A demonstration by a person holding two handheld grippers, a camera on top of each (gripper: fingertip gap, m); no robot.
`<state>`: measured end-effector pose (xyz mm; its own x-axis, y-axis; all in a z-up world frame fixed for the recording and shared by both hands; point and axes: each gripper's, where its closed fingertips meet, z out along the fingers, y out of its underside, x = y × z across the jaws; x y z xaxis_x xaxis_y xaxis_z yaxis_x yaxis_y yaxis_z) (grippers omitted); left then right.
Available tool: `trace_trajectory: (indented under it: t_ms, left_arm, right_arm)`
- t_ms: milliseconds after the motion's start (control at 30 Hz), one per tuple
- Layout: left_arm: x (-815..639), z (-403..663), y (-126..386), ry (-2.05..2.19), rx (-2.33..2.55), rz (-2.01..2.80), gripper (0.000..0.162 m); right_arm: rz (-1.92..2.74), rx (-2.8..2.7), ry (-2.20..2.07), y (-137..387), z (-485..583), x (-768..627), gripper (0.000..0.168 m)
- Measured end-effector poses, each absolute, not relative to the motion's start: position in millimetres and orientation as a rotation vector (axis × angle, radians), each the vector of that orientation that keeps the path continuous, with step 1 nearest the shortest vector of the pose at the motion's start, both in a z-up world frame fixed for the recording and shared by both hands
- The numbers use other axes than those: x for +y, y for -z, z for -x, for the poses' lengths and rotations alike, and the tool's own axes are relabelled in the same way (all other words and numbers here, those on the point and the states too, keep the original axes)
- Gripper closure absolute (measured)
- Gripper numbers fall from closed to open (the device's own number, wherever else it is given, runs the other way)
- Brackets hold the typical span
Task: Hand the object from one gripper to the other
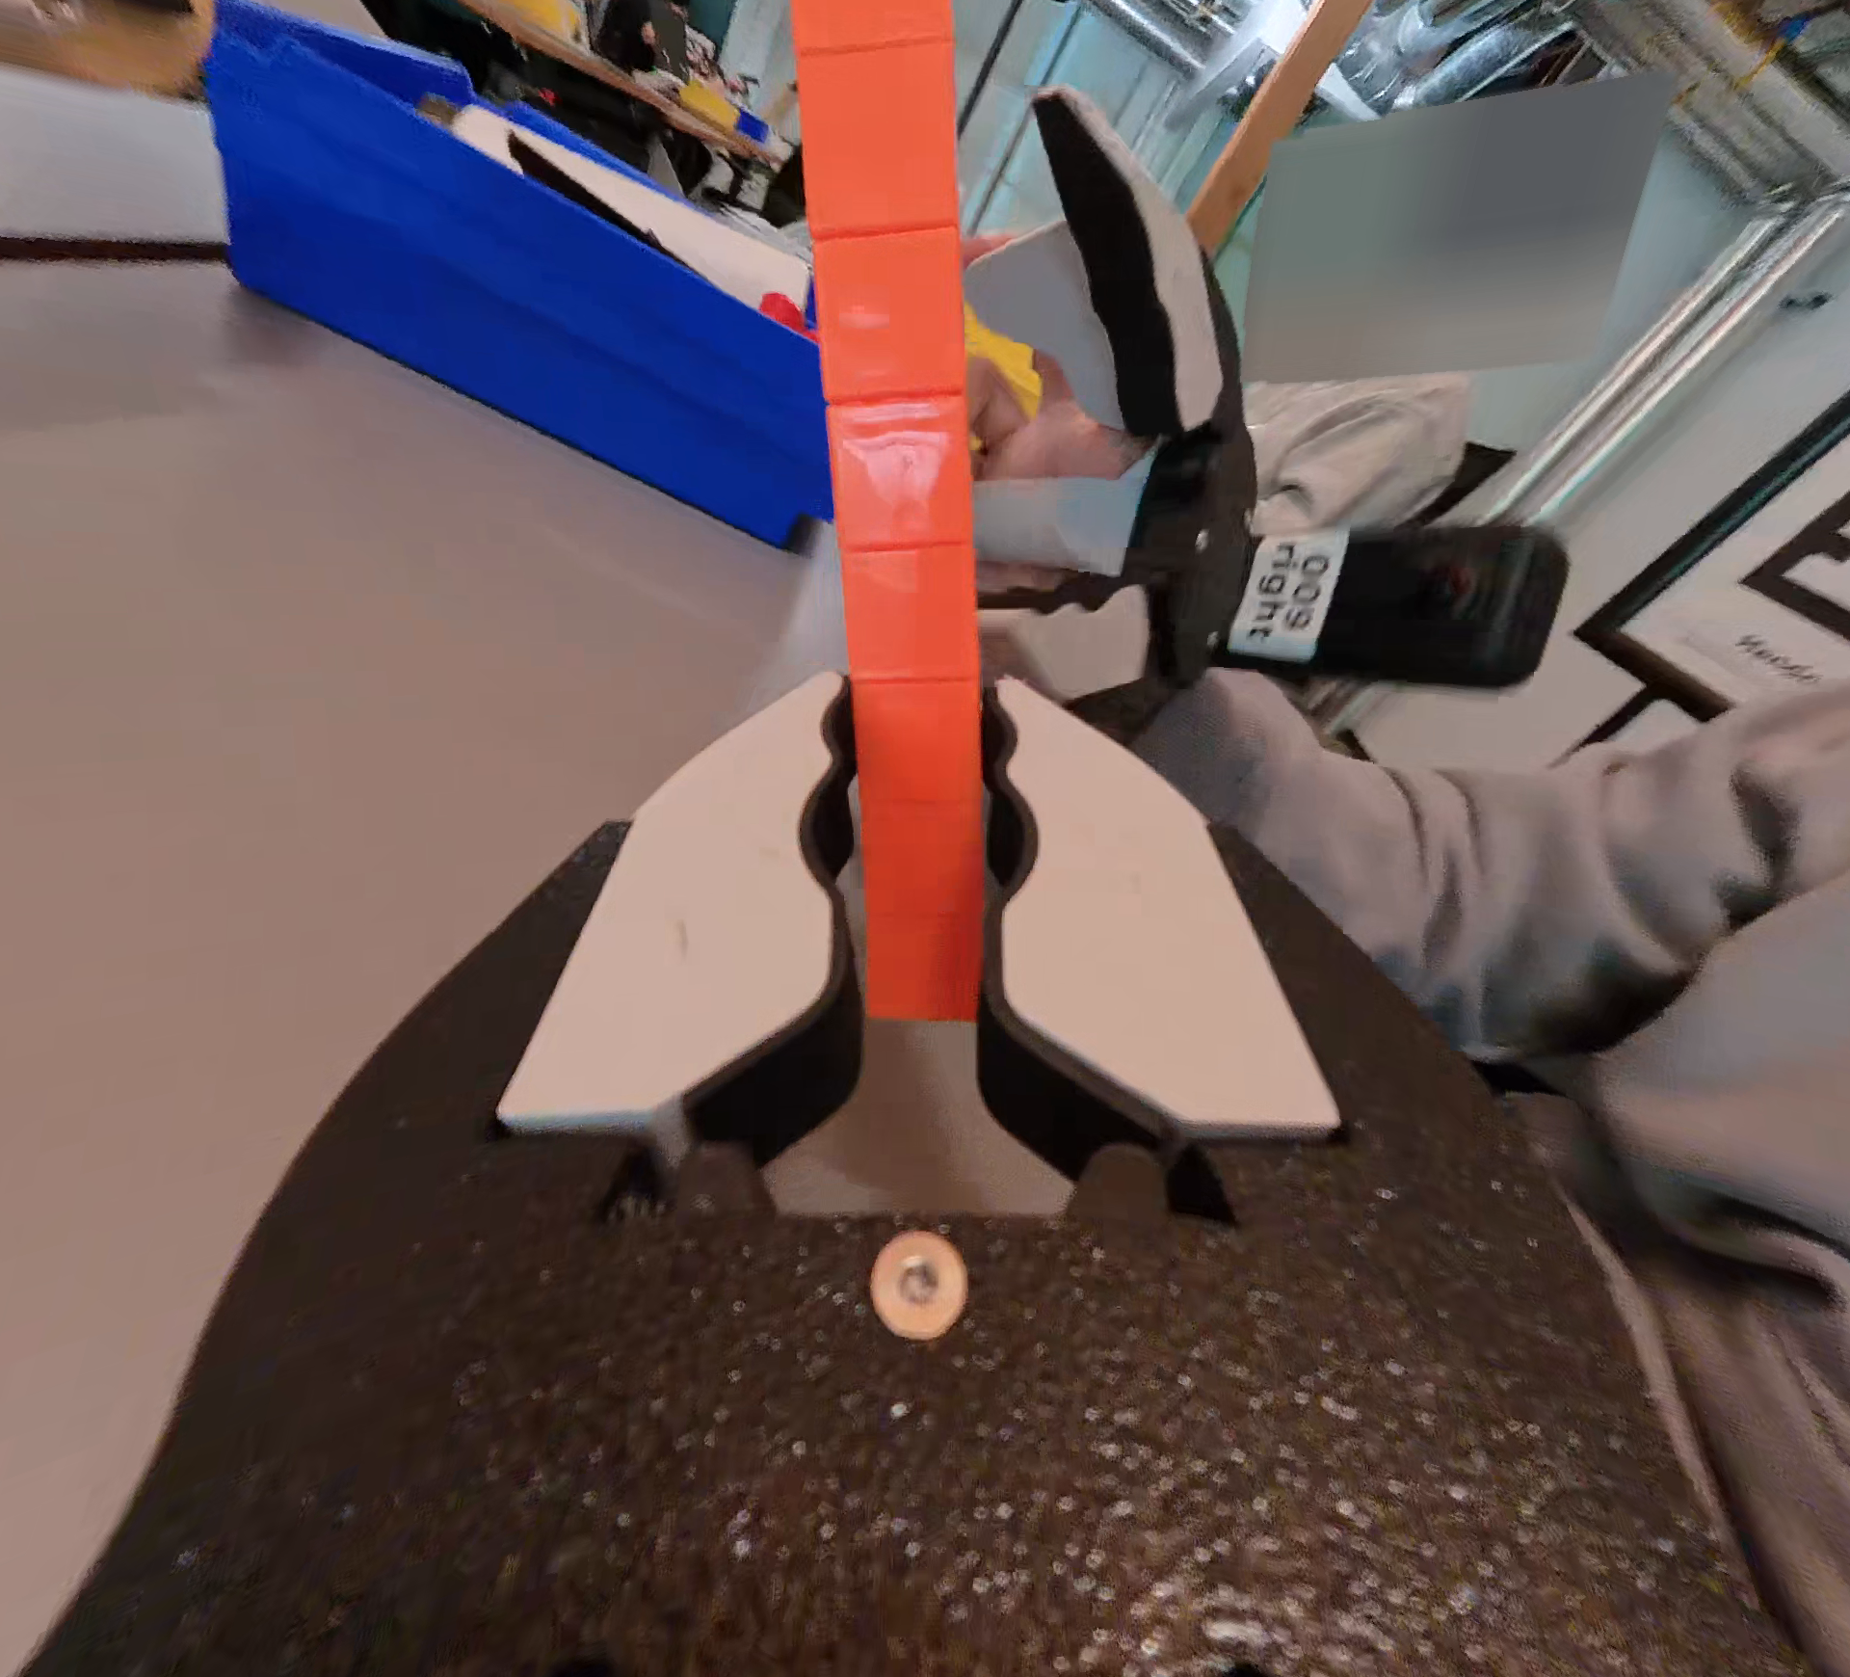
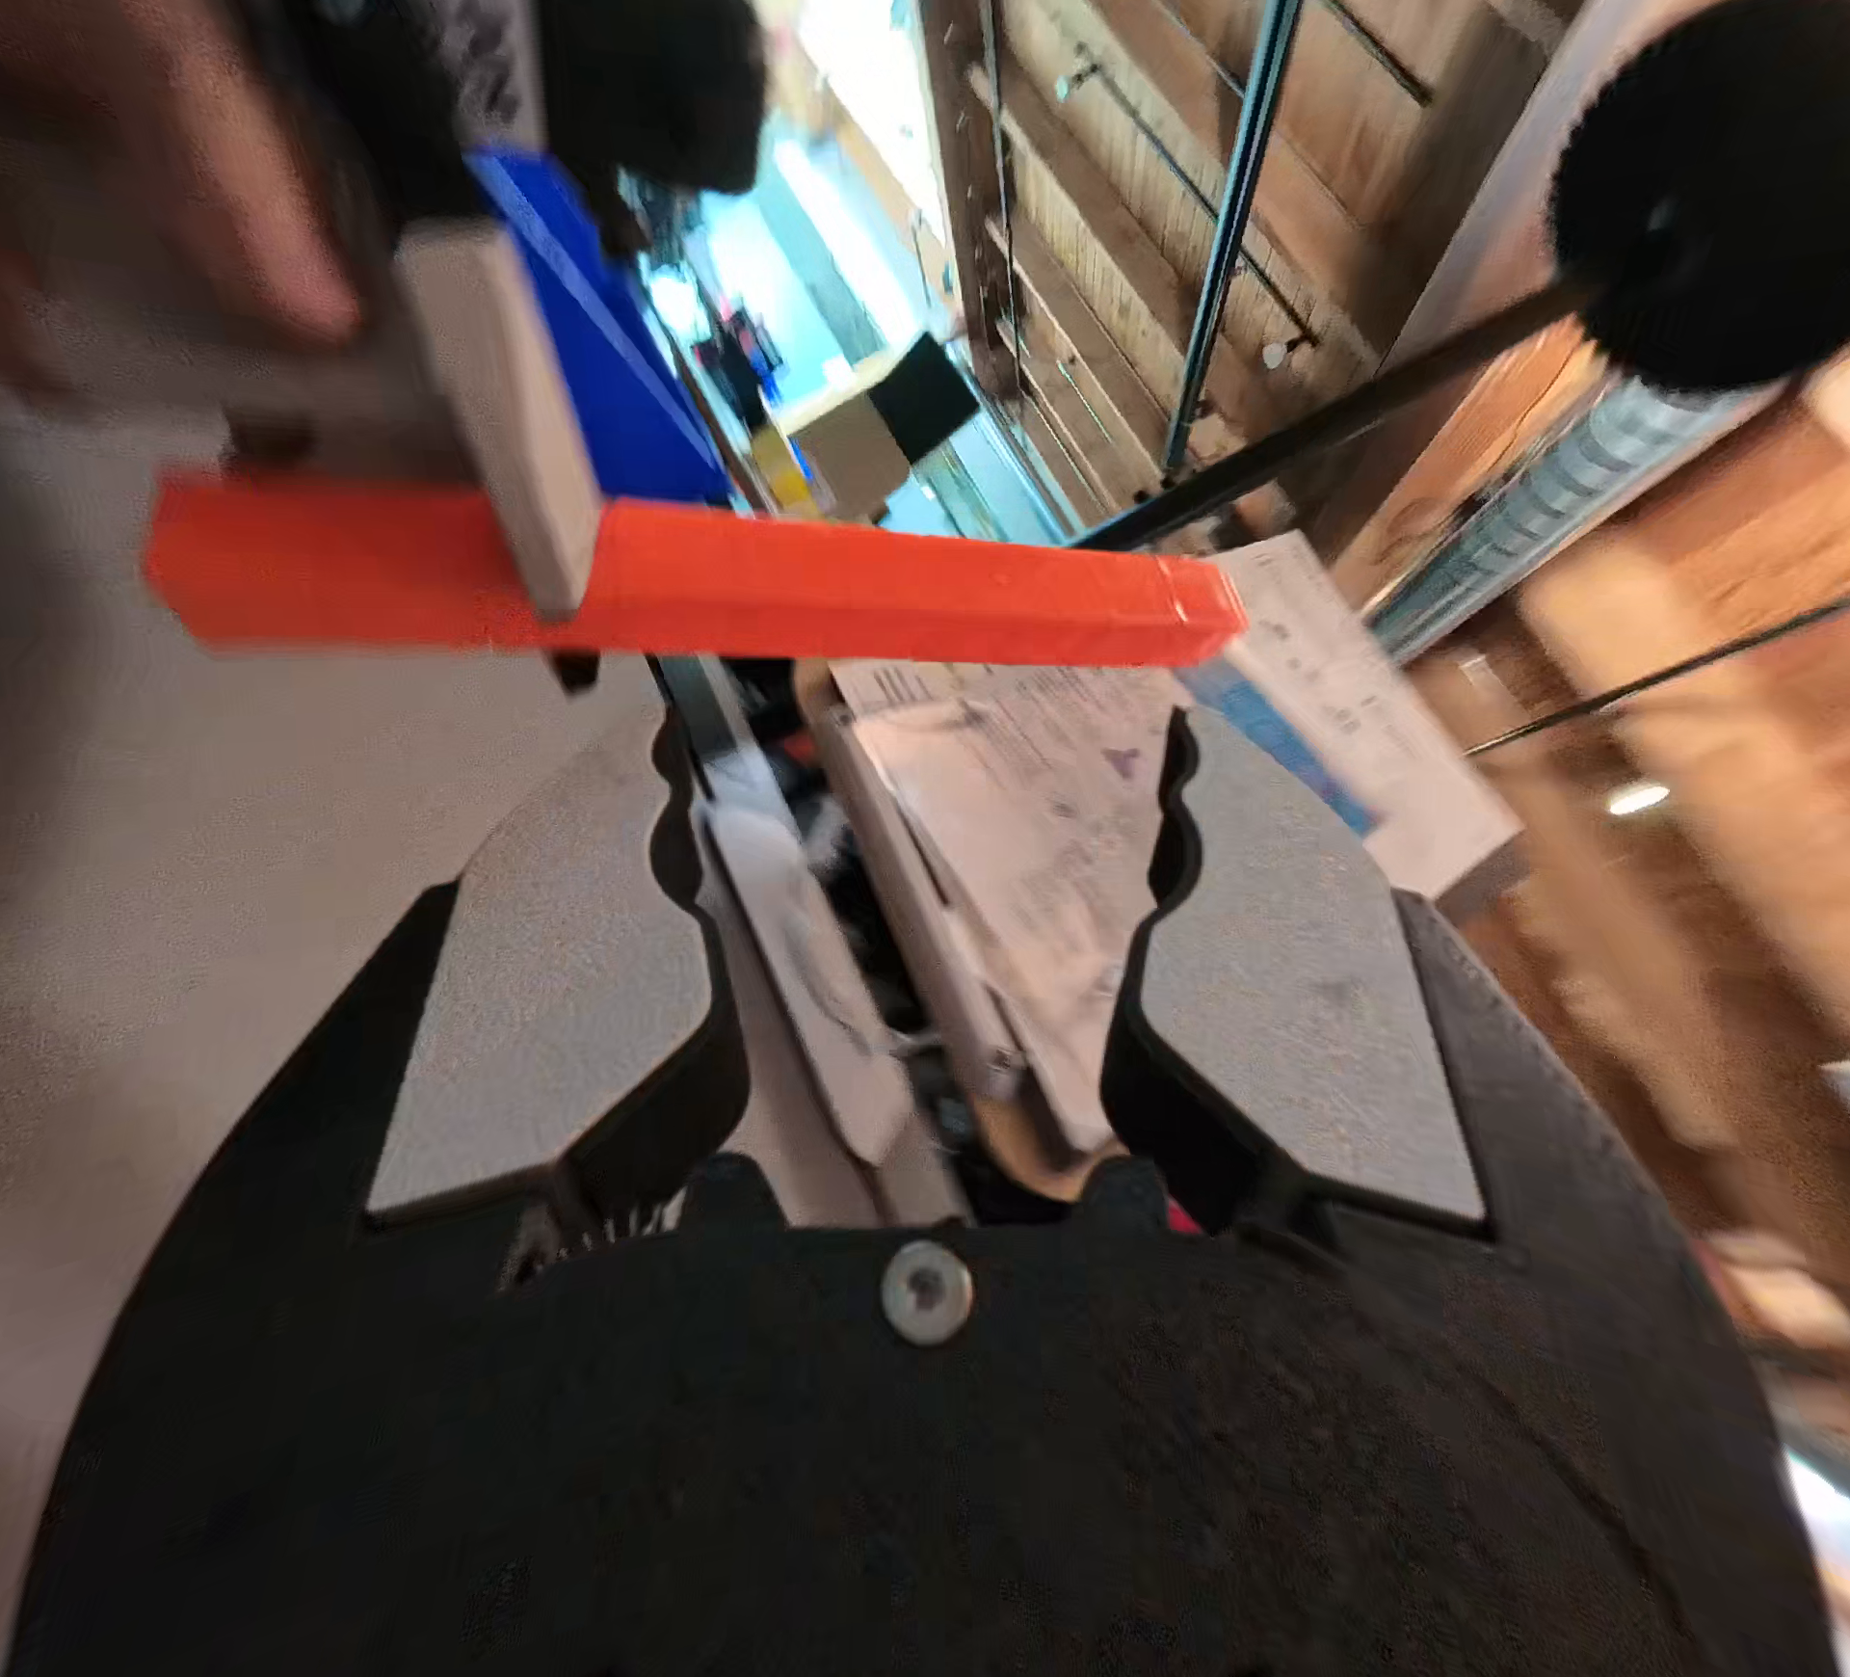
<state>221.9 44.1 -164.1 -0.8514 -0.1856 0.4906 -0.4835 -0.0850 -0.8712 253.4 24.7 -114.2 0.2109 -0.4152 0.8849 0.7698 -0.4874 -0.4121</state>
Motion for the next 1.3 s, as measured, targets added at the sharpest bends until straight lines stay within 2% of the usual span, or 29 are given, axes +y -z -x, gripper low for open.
trace_trajectory:
  t_ms: [100,200,400,467,567,633,667,800,833,900,1033,1133,1233,1300]
  left_arm:
    - [37,-207,164,-1.911,-1.864,-0.677,0.140]
    - [33,-198,167,-1.801,-1.804,-0.670,0.140]
    - [32,-182,178,-1.591,-1.743,-0.669,0.140]
    - [31,-178,176,-1.563,-1.694,-0.653,0.140]
    - [34,-178,170,-1.582,-1.635,-0.637,0.140]
    - [38,-180,161,-1.626,-1.574,-0.625,0.139]
    - [39,-183,156,-1.667,-1.548,-0.625,0.134]
    - [50,-198,128,-1.930,-1.464,-0.599,0.086]
    - [55,-199,117,-2.017,-1.426,-0.562,0.079]
    - [69,-200,94,-2.195,-1.316,-0.501,0.075]
    - [88,-216,85,-2.443,-1.277,-0.560,0.082]
    - [80,-236,116,-2.554,-1.597,-0.713,0.088]
    - [79,-245,134,-2.706,-1.900,-0.779,0.105]
    - [77,-245,136,-2.726,-2.033,-0.762,0.107]
  right_arm:
    - [1.594,-0.568,1.752,134,-263,32,0.087]
    - [1.562,-0.655,1.895,130,-265,32,0.100]
    - [1.462,-0.758,1.996,118,-253,35,0.104]
    - [1.484,-0.800,1.981,127,-252,41,0.113]
    - [1.488,-0.807,2.025,128,-254,43,0.137]
    - [1.490,-0.798,2.045,126,-254,42,0.141]
    - [1.504,-0.804,2.038,127,-255,42,0.142]
    - [1.579,-0.702,2.041,127,-268,32,0.145]
    - [1.611,-0.658,2.014,127,-272,29,0.145]
    - [1.663,-0.539,1.986,124,-282,17,0.145]
    - [1.766,-0.203,1.783,117,-298,-12,0.146]
    - [1.849,0.075,1.541,109,-306,-38,0.146]
    - [1.987,0.371,1.293,95,-313,-76,0.145]
    - [2.048,0.576,1.100,83,-319,-106,0.146]
